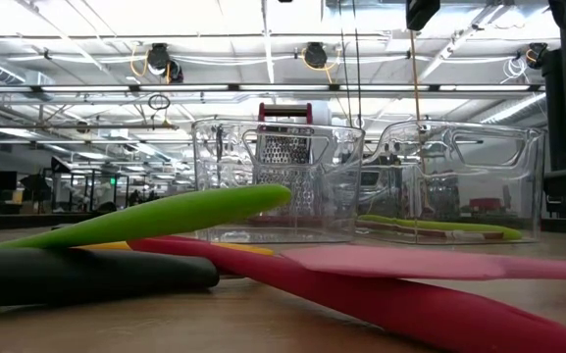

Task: Pick & Place Kitchen Items
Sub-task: Put the red spatula into the left transparent bin

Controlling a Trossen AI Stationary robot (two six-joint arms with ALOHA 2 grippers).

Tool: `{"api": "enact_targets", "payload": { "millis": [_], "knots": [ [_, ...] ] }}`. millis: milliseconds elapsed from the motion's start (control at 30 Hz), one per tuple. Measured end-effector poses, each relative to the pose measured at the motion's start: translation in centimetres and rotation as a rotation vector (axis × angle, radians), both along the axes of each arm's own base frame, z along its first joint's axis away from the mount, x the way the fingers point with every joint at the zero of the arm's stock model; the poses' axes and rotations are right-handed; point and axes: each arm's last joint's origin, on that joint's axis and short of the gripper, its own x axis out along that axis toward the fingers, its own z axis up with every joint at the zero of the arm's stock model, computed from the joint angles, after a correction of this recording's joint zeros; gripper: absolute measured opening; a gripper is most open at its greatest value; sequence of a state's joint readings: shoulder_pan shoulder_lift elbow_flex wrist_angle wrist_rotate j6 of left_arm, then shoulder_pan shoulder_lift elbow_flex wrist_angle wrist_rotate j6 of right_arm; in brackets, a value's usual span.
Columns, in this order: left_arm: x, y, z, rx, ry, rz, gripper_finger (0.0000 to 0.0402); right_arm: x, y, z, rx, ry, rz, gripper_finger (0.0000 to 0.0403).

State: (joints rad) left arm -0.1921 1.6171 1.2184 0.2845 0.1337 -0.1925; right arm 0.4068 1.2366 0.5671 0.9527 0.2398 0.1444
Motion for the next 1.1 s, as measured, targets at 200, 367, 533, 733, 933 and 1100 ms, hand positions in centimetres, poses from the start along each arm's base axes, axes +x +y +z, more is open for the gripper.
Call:
{"api": "enact_targets", "payload": {
  "millis": [200,367,533,733,933,1100],
  "knots": [
    [0.0,0.0,0.1,-0.002,-0.006,-0.006,0.0209,0.0,0.0,0.0,0.0,0.0,0.0,0.0015],
    [0.0,0.0,0.1,-0.002,-0.015,0.002,0.0209,0.0,0.0,0.1,0.003,-0.005,0.0,0.0015],
    [0.1,0.2,0.2,0.002,-0.026,0.019,0.0209,0.0,0.0,0.1,0.003,-0.006,0.0,0.0015],
    [0.1,0.5,0.3,0.007,-0.029,0.068,0.0209,0.0,0.0,0.1,0.003,-0.007,0.0,0.0015],
    [0.2,0.6,0.3,0.008,-0.04,0.105,0.0209,0.0,0.0,0.1,0.005,-0.01,-0.001,0.0015],
    [1.5,0.8,-0.8,-0.003,-0.08,0.105,0.0209,0.0,0.0,0.1,0.006,-0.012,-0.003,0.0015]
  ]
}}
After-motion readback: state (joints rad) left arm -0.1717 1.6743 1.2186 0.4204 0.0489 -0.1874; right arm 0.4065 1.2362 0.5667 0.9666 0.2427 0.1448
